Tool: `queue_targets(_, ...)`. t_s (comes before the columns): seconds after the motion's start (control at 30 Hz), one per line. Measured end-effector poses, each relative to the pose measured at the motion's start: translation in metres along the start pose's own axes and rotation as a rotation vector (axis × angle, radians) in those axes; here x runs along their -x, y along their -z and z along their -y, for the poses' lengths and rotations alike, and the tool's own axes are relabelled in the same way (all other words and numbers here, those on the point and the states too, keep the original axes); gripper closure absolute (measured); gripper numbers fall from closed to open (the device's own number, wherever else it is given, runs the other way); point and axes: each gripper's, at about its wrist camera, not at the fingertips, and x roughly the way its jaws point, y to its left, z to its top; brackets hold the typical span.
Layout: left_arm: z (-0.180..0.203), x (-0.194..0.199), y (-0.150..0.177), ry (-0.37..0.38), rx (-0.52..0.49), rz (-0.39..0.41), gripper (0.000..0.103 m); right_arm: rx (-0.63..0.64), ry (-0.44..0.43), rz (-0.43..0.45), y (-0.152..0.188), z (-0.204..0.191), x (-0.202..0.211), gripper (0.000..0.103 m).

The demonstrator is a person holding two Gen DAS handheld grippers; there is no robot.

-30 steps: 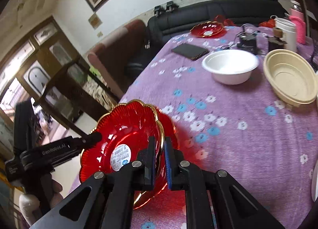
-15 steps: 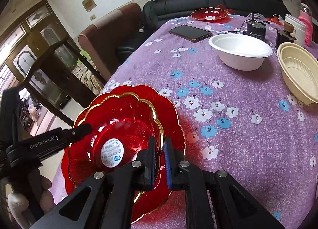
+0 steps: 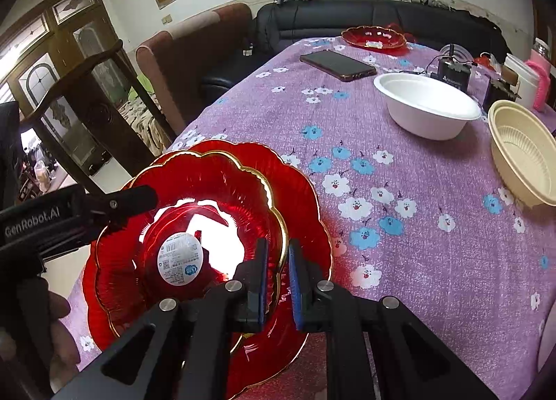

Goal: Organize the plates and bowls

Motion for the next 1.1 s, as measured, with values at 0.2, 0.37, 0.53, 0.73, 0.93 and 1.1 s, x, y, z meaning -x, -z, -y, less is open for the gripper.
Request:
queue_targets(0.2, 0.009, 0.004, -0.005, -0.04, -0.036, 0.027, 0.034, 0.037, 0.017, 0.037, 0.002, -0.004, 0.006, 0.083)
queue_targets(0.37, 0.012, 0.014, -0.005, -0.011, -0.036, 0.047, 0.034, 0.048, 0.026, 0.082, 0.001, -0.004, 0.018, 0.063)
queue_targets(0.53, 0.014, 0.034, 0.001, 0.009, -0.022, 0.079, 0.033, 0.026, 0.019, 0.128, -0.002, 0.003, 0.041, 0.063)
queue_targets(0.73, 0.033, 0.065, 0.021, 0.017, -0.074, 0.16, 0.026, -0.026, 0.024, 0.162, 0.007, 0.029, 0.07, 0.056)
queue_targets(0.93, 0.06, 0.079, 0.049, 0.024, -0.141, 0.18, 0.025, -0.074, 0.02, 0.154, 0.027, 0.054, 0.087, 0.056)
queue_targets(1.1, 0.086, 0.091, 0.073, -0.013, -0.223, 0.234, 0.024, -0.099, 0.024, 0.18, 0.046, 0.074, 0.111, 0.056)
